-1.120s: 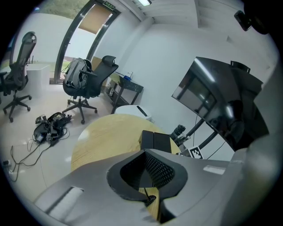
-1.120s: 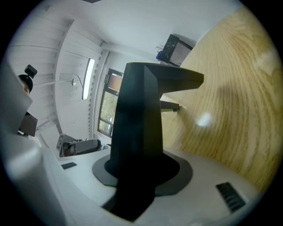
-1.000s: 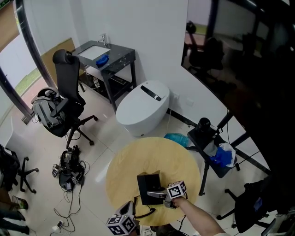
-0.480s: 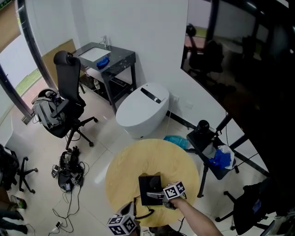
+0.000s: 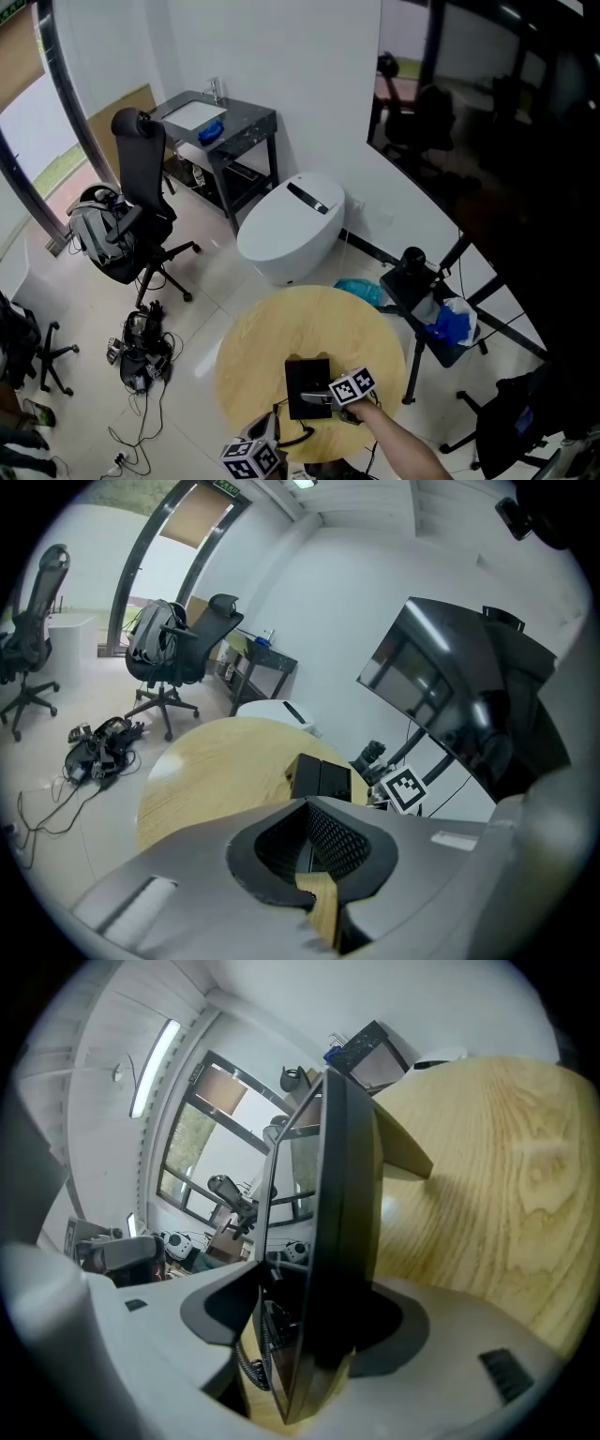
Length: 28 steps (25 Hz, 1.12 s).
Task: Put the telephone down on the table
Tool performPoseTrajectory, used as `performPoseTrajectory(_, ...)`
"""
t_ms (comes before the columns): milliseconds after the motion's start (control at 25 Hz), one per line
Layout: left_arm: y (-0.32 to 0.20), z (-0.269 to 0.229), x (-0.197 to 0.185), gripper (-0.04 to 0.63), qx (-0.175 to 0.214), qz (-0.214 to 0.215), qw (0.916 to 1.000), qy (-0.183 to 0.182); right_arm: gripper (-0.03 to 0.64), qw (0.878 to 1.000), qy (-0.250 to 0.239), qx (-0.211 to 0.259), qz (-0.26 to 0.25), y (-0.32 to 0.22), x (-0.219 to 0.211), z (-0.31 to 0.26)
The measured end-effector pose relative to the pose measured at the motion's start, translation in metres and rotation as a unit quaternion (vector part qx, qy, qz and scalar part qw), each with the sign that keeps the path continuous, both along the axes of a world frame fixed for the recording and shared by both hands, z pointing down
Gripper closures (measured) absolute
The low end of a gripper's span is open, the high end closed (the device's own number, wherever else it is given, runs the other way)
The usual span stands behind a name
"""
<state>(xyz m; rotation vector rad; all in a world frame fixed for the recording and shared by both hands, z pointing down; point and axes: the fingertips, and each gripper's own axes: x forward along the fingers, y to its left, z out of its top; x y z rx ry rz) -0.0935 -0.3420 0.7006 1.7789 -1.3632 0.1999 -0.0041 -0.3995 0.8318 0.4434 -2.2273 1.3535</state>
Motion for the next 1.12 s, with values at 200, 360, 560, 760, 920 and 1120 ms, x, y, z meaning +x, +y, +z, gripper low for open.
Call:
performPoseTrajectory(200,-0.001,0.006,0.003,0.607,0.003,0.008,1.0000,-0.002,0.271,0.999,0.037,0.011,0.005,-0.003,0.010,0.005)
performPoseTrajectory(360,-0.002,0.007,0.011,0.607,0.002,0.016,0.9999,-0.001,0.242,0.996,0.081,0.043,-0.003,-0.008,0.018,0.009)
performPoseTrajectory(560,-0.001,0.000,0.010,0.607,0.008,0.022,0.9997,-0.006,0.197,0.992,0.106,0.066,0.011,-0.008,0.029,-0.001)
performPoseTrajectory(760,0.002,-0.008,-0.005,0.607,0.019,0.023,0.9994,-0.018,0.178,0.984,0.050,0.097,0.138,-0.013,0.062,-0.060)
performPoseTrajectory(920,0.009,-0.022,-0.020,0.607,0.041,0.022,0.9986,-0.024,0.261,0.975,0.021,0.086,0.206,0.014,0.081,-0.091)
performPoseTrajectory(1120,0.027,-0.047,-0.019,0.607,0.079,0.031,0.9963,-0.015,0.441,0.956,0.046,0.117,0.263,0.050,0.103,-0.116)
